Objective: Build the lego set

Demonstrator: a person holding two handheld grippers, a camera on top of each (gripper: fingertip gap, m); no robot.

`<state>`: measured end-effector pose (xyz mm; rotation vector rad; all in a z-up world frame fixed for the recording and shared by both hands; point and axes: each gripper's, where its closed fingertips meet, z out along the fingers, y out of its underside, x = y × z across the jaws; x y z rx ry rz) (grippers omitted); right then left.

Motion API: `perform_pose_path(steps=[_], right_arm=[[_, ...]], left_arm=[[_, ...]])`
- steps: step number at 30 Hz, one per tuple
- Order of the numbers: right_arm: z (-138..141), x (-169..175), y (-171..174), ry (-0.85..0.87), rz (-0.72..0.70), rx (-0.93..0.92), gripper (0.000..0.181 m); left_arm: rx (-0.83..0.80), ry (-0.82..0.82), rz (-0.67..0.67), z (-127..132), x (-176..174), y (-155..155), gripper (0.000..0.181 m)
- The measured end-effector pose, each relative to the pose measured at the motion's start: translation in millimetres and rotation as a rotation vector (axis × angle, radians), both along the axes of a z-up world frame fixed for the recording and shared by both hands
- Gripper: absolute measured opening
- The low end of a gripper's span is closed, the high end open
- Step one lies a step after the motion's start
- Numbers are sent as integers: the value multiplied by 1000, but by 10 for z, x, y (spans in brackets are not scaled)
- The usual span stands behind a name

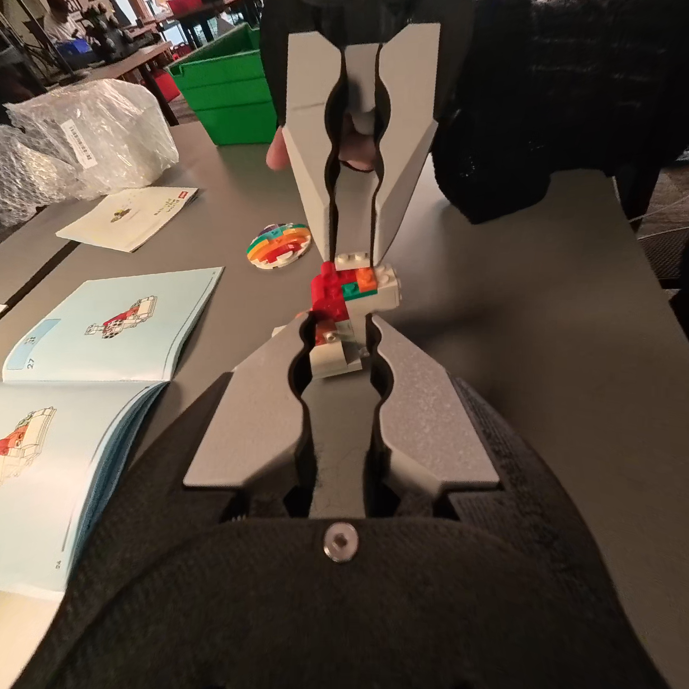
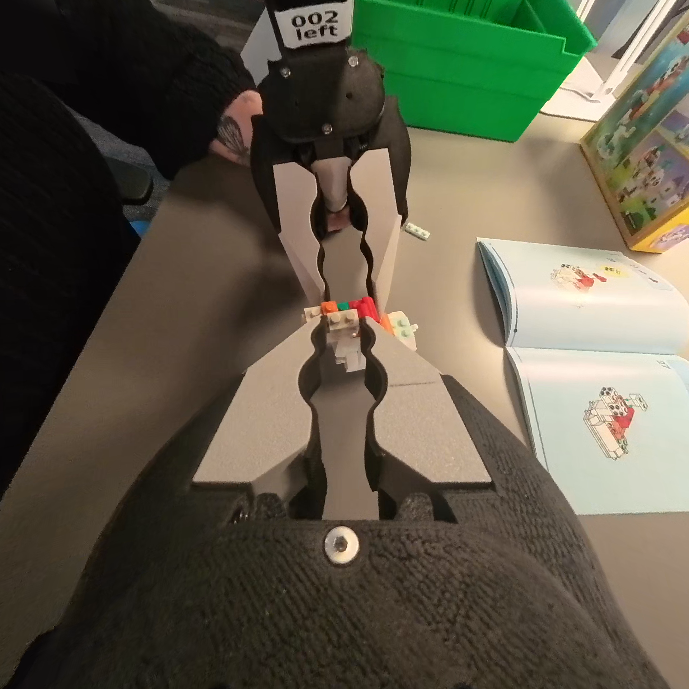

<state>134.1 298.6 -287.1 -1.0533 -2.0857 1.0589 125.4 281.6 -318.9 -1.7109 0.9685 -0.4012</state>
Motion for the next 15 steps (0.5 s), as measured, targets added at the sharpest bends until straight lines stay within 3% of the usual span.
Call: perform_pose_path(steps=[15], right_arm=[[214,-88,12,114,-71,34,16]], left_arm=[[64,-94,38,203,-56,29,25]])
